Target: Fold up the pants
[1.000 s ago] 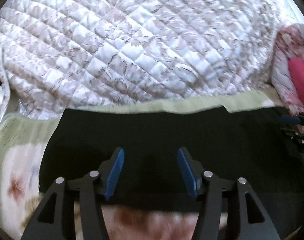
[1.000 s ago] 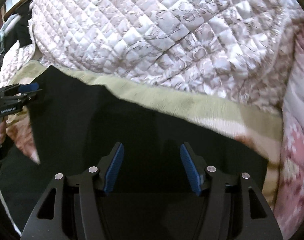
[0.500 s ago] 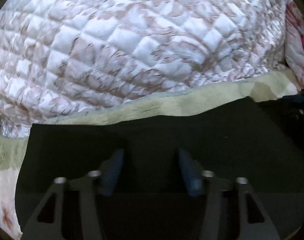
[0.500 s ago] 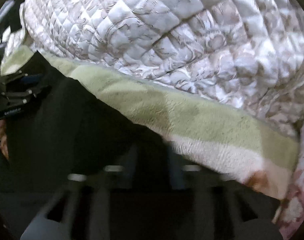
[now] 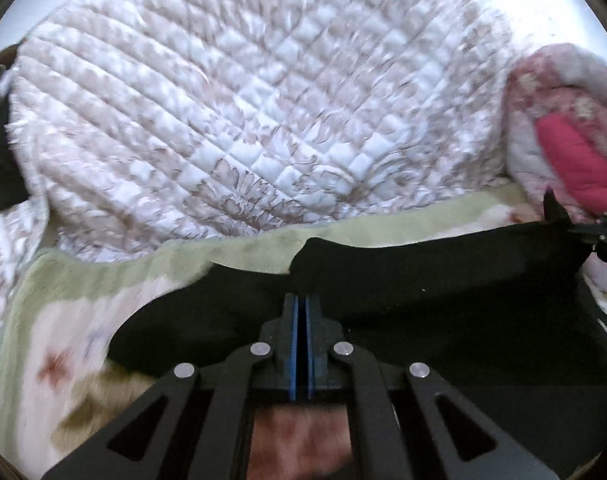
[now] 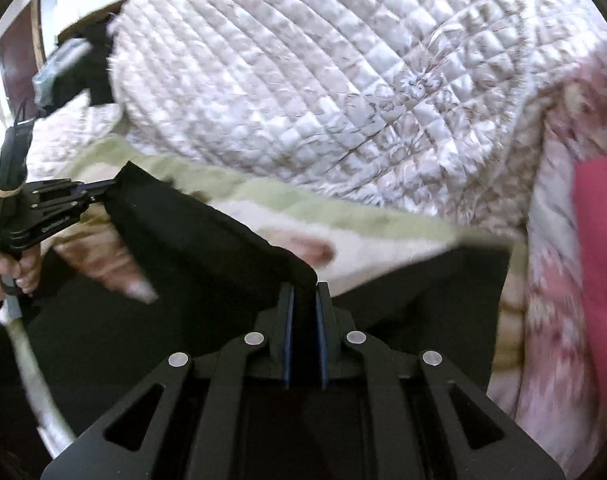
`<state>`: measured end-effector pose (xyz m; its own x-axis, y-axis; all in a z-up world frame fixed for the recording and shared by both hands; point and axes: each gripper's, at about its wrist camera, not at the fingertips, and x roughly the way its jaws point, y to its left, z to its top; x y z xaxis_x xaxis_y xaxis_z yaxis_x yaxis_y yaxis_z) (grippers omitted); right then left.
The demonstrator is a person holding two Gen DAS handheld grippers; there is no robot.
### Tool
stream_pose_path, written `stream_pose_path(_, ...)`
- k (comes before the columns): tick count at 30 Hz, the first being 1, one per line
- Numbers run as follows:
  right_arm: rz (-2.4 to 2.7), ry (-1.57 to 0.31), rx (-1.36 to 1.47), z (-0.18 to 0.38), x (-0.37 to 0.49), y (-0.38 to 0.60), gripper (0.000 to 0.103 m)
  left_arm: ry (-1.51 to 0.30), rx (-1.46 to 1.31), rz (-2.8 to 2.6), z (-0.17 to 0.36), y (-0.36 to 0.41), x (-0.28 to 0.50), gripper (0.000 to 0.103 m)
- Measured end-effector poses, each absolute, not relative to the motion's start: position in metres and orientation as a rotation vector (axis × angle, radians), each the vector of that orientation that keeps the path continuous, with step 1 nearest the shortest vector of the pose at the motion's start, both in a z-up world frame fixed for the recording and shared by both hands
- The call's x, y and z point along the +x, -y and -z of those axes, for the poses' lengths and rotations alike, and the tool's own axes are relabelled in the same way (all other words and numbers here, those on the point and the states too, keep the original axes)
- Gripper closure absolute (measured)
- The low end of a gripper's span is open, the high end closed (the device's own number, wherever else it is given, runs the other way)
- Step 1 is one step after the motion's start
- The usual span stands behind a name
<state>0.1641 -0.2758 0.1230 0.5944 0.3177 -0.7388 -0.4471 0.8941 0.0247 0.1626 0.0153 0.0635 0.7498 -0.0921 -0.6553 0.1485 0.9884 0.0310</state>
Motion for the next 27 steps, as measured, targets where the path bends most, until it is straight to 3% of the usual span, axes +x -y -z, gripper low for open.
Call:
stream_pose_path(5,-0.431,-0.871,-0.079,-0.102,0.077,0.277,0.094,-0.707,0.013,0.16,-0.064,-0.022,0.088,0.099)
stream_pose_path(11,-0.358,-1.033,0.075,-0.046,0.021,0.286,0.092,-0.817,-0.05,0.17,-0.023,-0.025,0.021,0.098)
stream_pose_path(15,-0.334,-1.057,0.15,-0.04,0.01,0.291,0.08,-0.907,-0.074,0.166,0.002,-0.029,0.002,0.098)
stream_pose_path(21,-0.295,-1.006,0.279,-0.055,-0.011,0.31,0.058,-0.892,-0.124,0.135,-0.013,-0.049,-0.01,0.097)
stream_pose_path(25,-0.212,-0.987,0.416,-0.053,-0.024,0.334,0.058,-0.859,-0.131,0.124,-0.026,-0.049,0.004,0.071)
stream_pose_path(27,-0.167,-0.975,0.457,-0.052,-0.027,0.346,0.058,-0.851,-0.113,0.129,-0.03,-0.041,0.018,0.069)
